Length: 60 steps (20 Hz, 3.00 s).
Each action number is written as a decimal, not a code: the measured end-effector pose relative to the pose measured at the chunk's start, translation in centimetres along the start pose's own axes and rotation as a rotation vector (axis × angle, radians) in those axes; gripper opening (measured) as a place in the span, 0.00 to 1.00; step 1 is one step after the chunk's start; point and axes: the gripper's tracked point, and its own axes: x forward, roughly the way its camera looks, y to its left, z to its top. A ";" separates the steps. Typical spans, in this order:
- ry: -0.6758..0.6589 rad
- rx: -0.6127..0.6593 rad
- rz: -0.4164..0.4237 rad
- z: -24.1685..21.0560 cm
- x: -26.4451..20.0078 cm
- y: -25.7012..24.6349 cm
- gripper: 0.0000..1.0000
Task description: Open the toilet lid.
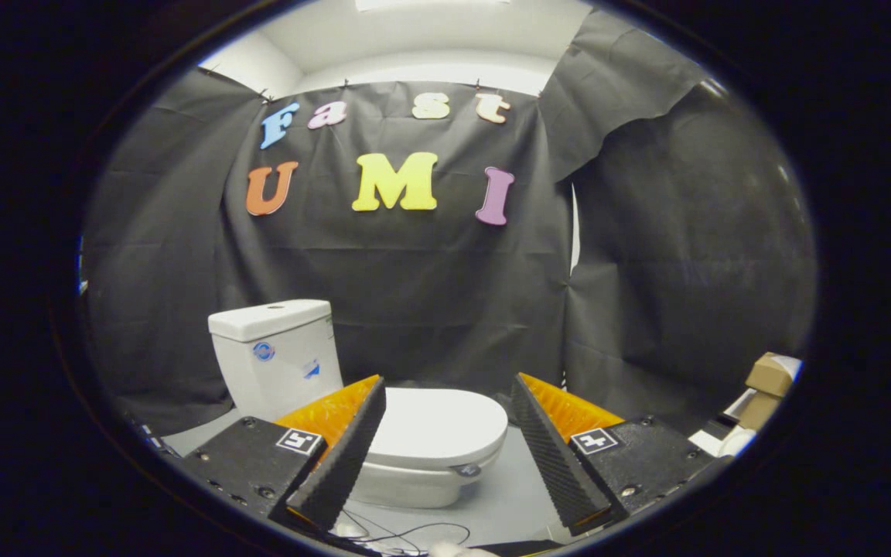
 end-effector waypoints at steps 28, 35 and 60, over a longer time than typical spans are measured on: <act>0.547 0.720 -0.060 -30.1 18.3 -7.5 0.97; 0.628 0.868 -0.002 -32.1 18.9 -5.3 0.76; 0.688 1.262 0.059 -30.6 18.8 -5.4 0.06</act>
